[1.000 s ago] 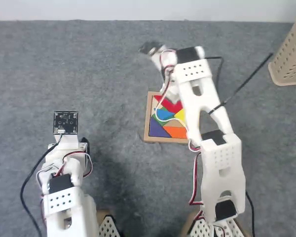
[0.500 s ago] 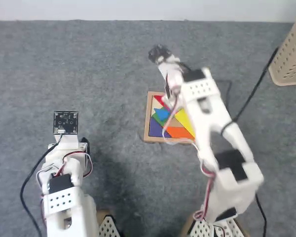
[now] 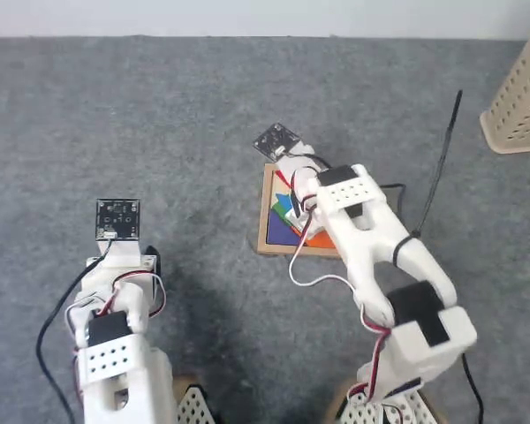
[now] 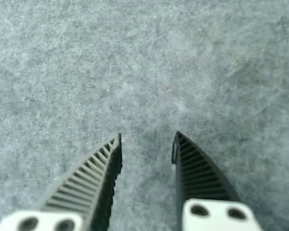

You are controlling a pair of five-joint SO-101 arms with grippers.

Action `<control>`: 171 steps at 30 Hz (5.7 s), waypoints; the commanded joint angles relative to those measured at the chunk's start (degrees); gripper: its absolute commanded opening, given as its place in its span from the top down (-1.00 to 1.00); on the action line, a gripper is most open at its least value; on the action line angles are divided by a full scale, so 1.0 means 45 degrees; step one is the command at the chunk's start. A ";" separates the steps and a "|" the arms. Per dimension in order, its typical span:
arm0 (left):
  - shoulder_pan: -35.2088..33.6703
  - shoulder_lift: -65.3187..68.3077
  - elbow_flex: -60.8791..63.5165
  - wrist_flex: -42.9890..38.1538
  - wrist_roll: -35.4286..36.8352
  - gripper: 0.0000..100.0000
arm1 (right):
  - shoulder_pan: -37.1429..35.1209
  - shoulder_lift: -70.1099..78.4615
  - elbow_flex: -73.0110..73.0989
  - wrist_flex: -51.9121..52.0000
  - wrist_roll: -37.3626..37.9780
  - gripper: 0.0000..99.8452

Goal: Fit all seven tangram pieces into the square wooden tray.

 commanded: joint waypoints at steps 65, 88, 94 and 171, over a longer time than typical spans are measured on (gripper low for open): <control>-0.0059 -0.0254 -0.0049 -0.0332 -0.0078 0.66 | 0.0088 0.1944 -0.6584 0.1182 -0.1817 0.99; -0.0059 -0.0254 -0.0049 -0.0332 -0.0078 0.66 | -0.0498 0.0791 -0.1582 -0.1885 -0.0879 0.99; -0.0059 -0.0254 -0.0049 -0.0332 -0.0078 0.66 | -0.0049 0.1495 -0.2383 -0.1807 -0.0879 0.99; -0.0059 -0.0254 -0.0049 -0.0332 -0.0078 0.66 | 0.7844 -1.6498 1.2972 -0.1260 -0.2403 0.98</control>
